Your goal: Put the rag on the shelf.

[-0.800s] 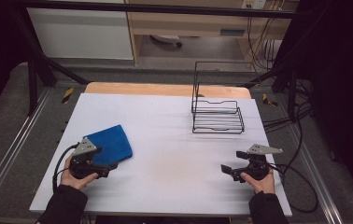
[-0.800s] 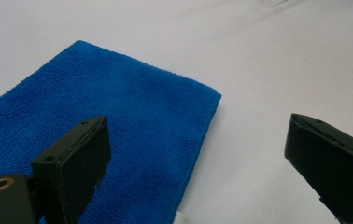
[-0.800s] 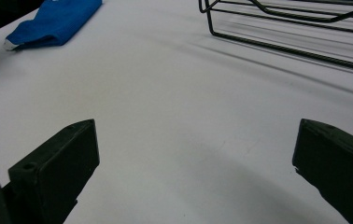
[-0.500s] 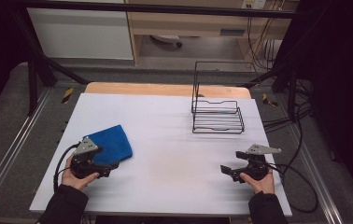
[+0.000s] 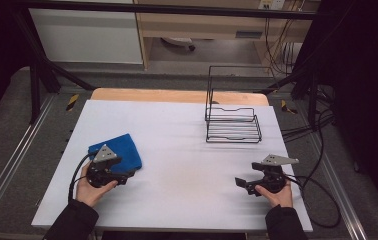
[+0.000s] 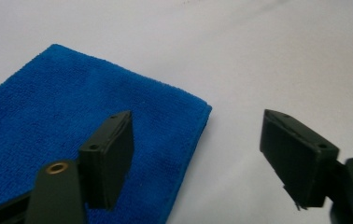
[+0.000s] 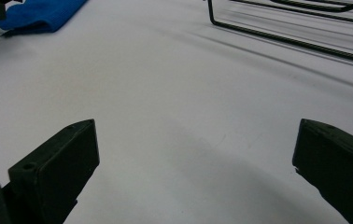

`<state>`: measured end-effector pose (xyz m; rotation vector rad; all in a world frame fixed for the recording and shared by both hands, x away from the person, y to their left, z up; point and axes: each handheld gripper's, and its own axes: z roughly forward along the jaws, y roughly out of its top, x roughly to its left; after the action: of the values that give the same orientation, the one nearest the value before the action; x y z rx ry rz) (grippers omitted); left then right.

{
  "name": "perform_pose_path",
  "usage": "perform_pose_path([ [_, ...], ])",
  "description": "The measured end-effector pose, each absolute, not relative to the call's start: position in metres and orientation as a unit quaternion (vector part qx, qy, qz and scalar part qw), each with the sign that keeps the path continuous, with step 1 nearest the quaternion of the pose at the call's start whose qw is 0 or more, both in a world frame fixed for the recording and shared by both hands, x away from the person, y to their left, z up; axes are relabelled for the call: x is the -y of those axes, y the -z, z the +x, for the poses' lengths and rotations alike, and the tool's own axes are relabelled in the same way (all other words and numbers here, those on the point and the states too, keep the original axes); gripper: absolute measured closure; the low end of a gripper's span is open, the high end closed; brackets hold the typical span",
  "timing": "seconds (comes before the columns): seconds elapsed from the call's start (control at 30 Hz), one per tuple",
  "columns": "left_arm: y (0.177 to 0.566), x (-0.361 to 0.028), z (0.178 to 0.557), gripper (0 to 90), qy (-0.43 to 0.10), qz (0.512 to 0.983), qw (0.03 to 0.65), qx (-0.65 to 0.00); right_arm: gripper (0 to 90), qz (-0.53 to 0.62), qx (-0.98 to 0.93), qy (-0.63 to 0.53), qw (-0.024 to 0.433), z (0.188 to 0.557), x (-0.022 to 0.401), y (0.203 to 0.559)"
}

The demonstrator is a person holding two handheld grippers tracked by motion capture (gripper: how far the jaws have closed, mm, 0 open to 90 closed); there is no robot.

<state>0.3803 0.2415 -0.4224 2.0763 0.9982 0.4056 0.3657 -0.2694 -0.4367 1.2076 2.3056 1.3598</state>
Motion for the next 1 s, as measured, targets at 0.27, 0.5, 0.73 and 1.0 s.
perform_pose_path([
  [0.27,0.432,-0.237,0.390,44.7,-0.155,0.831,0.364,-0.391,1.1,0.408,-0.783,-0.457,0.103,0.367,0.268,0.438],
  [0.5,0.436,-0.228,0.395,56.9,-0.166,0.841,0.346,-0.382,1.1,0.409,-0.784,-0.456,0.103,0.368,0.268,0.438],
  [0.73,0.443,-0.221,0.403,60.4,-0.172,0.847,0.330,-0.380,1.1,0.408,-0.785,-0.455,0.103,0.368,0.268,0.438],
  [1.0,0.446,-0.220,0.405,69.5,-0.183,0.842,0.325,-0.389,1.2,0.409,-0.784,-0.456,0.103,0.368,0.268,0.438],
])
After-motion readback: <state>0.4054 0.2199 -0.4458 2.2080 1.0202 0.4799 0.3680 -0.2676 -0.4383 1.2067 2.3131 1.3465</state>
